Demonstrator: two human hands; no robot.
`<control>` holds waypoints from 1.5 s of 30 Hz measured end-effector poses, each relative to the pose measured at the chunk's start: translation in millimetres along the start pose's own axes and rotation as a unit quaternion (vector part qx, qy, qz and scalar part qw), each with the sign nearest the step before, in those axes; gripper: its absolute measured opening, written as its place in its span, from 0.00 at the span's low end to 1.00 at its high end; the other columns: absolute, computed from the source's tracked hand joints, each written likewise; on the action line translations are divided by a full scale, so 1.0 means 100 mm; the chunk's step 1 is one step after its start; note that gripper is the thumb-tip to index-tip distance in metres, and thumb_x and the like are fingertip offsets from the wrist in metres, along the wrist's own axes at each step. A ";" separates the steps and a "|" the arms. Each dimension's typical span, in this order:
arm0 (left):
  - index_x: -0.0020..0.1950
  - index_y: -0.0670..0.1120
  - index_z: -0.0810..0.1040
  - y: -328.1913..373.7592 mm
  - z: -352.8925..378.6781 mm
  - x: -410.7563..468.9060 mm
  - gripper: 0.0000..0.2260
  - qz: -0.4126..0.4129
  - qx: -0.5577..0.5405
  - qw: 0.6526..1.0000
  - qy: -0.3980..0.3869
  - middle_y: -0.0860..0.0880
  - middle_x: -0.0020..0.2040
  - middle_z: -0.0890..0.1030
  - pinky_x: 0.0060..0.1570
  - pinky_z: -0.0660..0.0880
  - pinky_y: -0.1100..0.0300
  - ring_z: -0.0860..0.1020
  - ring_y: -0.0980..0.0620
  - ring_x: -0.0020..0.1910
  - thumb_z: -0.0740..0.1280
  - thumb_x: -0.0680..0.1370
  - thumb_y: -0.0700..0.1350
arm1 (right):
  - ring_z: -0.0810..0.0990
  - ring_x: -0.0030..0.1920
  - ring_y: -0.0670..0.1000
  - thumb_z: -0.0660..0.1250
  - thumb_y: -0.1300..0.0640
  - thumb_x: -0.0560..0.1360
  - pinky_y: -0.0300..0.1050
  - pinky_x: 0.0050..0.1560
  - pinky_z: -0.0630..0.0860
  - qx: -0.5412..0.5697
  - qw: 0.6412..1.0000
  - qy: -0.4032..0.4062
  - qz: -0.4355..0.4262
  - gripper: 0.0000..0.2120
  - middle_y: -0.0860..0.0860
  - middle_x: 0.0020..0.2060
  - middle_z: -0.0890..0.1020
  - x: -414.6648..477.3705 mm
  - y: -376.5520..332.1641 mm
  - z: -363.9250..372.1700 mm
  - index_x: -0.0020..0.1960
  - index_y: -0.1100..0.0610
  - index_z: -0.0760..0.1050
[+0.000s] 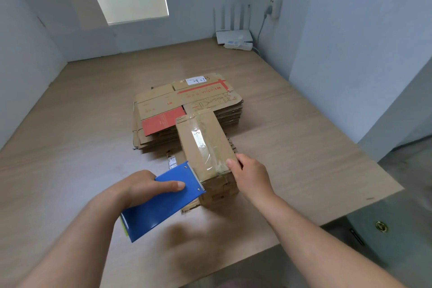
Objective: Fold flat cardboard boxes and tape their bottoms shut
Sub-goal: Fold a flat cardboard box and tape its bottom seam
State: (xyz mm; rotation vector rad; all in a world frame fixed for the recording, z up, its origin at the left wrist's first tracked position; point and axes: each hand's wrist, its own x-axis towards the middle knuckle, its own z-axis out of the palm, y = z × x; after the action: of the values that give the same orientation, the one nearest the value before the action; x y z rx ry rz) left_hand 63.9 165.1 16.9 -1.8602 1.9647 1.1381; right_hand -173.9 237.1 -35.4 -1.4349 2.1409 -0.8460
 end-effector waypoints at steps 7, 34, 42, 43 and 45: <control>0.42 0.47 0.82 -0.21 -0.15 -0.12 0.36 -0.021 -0.013 1.000 0.003 0.52 0.33 0.83 0.34 0.71 0.61 0.82 0.55 0.31 0.66 0.51 0.77 | 0.78 0.52 0.52 0.60 0.51 0.80 0.40 0.45 0.67 0.094 0.996 0.009 0.003 0.14 0.51 0.50 0.83 -0.05 0.05 -0.03 0.60 0.55 0.78; 0.63 0.46 0.67 -0.72 0.77 0.17 0.21 -0.109 0.098 0.970 0.196 0.48 0.52 0.78 0.41 0.70 0.58 0.73 0.49 0.43 0.60 0.77 0.59 | 0.75 0.44 0.50 0.61 0.50 0.79 0.42 0.38 0.63 0.073 0.997 -0.025 -0.002 0.10 0.47 0.41 0.79 0.03 0.04 -0.05 0.50 0.54 0.77; 0.68 0.38 0.65 -0.25 0.97 0.02 0.24 0.000 -0.042 0.938 0.345 0.43 0.68 0.70 0.65 0.65 0.51 0.67 0.42 0.68 0.60 0.79 0.53 | 0.75 0.44 0.49 0.61 0.50 0.79 0.42 0.40 0.65 0.084 0.996 -0.033 -0.016 0.09 0.48 0.43 0.80 0.04 0.06 -0.06 0.51 0.54 0.77; 0.74 0.40 0.60 -0.06 0.99 -0.03 0.27 0.059 -0.116 0.934 0.332 0.46 0.74 0.65 0.71 0.59 0.54 0.62 0.46 0.73 0.59 0.80 0.55 | 0.76 0.45 0.49 0.61 0.50 0.79 0.42 0.41 0.65 0.086 0.996 -0.033 -0.017 0.09 0.48 0.44 0.80 0.03 0.05 -0.06 0.52 0.54 0.77; 0.79 0.48 0.51 0.31 1.05 -0.07 0.30 0.156 -0.230 0.923 0.265 0.53 0.77 0.58 0.74 0.52 0.58 0.55 0.55 0.76 0.56 0.81 0.58 | 0.76 0.48 0.51 0.61 0.51 0.79 0.43 0.43 0.67 0.085 0.996 -0.031 -0.017 0.09 0.50 0.46 0.81 0.03 0.04 -0.05 0.53 0.55 0.77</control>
State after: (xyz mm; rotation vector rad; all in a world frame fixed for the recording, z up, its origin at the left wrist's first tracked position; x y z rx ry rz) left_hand -0.3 235.2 -38.3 -2.3477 2.5309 1.3915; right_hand -181.1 236.6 -34.6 -1.3962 1.9527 -0.9587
